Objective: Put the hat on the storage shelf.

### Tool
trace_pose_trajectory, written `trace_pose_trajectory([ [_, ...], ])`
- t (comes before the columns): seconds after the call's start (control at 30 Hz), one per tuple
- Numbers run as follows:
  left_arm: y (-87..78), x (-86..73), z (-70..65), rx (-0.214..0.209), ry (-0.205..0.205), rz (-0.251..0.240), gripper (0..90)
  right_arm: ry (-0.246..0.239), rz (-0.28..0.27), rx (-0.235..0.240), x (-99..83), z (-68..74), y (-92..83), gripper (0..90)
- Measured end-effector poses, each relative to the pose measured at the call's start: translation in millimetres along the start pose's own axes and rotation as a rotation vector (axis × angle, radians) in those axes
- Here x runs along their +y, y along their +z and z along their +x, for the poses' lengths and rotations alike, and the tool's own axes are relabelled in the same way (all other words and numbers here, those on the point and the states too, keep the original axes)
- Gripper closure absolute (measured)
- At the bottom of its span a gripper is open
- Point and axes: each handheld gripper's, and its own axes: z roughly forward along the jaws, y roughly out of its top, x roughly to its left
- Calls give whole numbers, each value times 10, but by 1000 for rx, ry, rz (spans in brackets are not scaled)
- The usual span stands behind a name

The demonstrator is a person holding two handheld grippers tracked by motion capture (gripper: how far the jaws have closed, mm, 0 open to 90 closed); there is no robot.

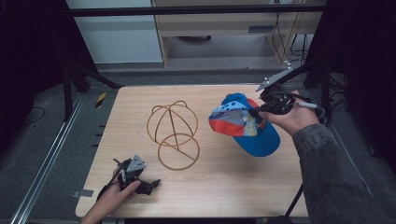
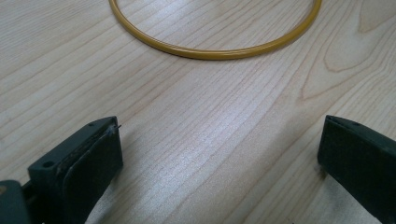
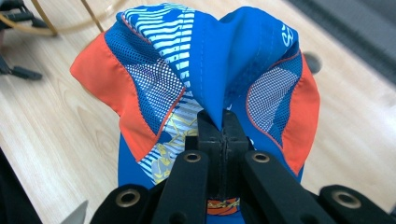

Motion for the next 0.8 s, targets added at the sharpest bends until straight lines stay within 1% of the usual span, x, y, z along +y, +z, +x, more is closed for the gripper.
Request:
trace_pose_trajectory([
  [0.03, 0, 0, 0, 0, 0, 0, 0, 0, 0, 0, 0, 0, 0, 900],
  [0.07, 0, 0, 0, 1, 1, 1, 0, -10, -26, -6, 83, 16, -97, 900],
  [0.23, -1, 0, -1, 1, -1, 0, 0, -32, -64, -16, 234, 81, -256, 900],
  [0.27, -1, 0, -1, 1, -1, 1, 0, -32, -64, -16, 234, 81, -256, 900],
  [0.4, -1, 0, -1, 2, -1, 0, 0, -46, -100, -25, 385, 140, -397, 900],
  [0.43, -1, 0, -2, 2, -1, 1, 0, -46, -100, -25, 385, 140, -397, 900],
  [0.57, -3, -2, -5, 5, -4, 1, 0, -66, -137, -23, 532, 217, -441, 900],
  [0.63, -2, -2, -5, 5, -4, 1, 0, -83, -152, -17, 615, 282, -416, 900],
  [0.7, -2, -2, -4, 4, -4, 0, 0, -86, -157, -14, 640, 304, -406, 900],
  [0.73, -2, -2, -5, 5, -4, 1, 0, -95, -171, -8, 694, 351, -381, 900],
  [0.8, -3, -2, -4, 4, -4, 1, 0, -99, -179, -3, 724, 379, -369, 900],
])
